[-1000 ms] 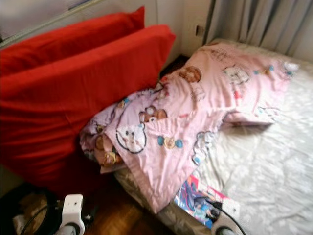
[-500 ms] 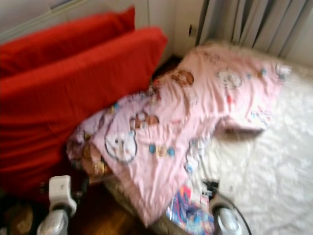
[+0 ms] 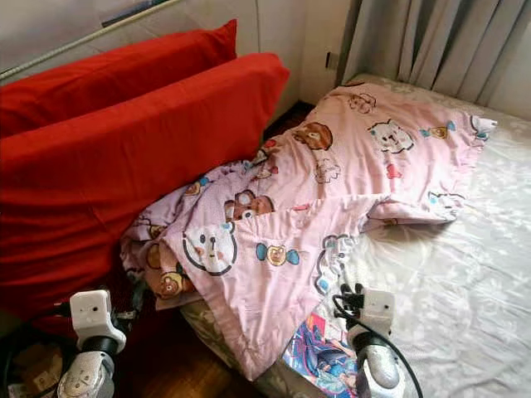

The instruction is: Clean up the room

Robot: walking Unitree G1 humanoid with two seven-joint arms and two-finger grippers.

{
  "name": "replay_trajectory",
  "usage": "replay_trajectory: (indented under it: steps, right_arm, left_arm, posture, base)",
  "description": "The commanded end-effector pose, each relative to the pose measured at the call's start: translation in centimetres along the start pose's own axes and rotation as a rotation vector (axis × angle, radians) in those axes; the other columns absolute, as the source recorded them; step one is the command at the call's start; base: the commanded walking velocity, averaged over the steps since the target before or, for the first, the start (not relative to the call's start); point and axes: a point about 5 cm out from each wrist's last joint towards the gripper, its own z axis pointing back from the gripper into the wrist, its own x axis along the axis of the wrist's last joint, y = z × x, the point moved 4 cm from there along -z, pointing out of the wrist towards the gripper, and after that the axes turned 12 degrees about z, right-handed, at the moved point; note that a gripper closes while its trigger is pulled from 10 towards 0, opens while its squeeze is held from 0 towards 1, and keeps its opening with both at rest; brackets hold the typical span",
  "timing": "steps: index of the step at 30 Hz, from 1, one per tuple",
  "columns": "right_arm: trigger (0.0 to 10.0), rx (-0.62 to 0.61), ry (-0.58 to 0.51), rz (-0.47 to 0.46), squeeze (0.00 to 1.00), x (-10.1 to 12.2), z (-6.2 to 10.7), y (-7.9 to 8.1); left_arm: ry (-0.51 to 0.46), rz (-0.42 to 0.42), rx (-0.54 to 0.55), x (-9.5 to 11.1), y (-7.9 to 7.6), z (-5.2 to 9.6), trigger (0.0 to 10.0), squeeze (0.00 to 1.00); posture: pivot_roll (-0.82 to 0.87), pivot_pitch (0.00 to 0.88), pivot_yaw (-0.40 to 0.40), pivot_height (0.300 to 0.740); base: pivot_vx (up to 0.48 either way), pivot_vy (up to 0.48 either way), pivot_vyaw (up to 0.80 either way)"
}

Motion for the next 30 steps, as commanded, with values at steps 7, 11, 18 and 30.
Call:
replay_trajectory:
  steps: [7,11,18,30]
  right_arm:
    - [10.0,-0.01,-0.051,0.011,0.0,1.3,-0.3,-0.1]
    - [10.0,-0.02,-0.067,0.019,0.0,1.8,-0.3,-0.3]
    - [10.0,-0.003,-0.078,0.074,0.0,2.4,-0.6,-0.3]
    - [10.0,-0.006,-0.072,0.086,0.0,2.4,-0.5,-0.3]
  left_arm:
    - [-0.007,-0.015,0.012,1.2,0.6,-0.3,10.0,0.0]
    - [0.002,0.003,0.016,1.1,0.3,-0.2,10.0,0.0]
    - [0.012,0.023,0.007,0.9,-0.5,-0.3,10.0,0.0]
    - [0.029,0.04,0.004,0.7,-1.1,-0.1,10.0,0.0]
  posture:
    - [-0.1,0.133,0.01,0.68]
    - [-0.1,0.138,0.005,0.68]
    - [-0.11,0.152,-0.008,0.68]
    - [-0.1,0.159,-0.019,0.66]
  base:
    - [0.0,0.0,0.0]
    - [0.0,0.0,0.0]
    - [0.0,0.0,0.0]
    - [0.0,0.0,0.0]
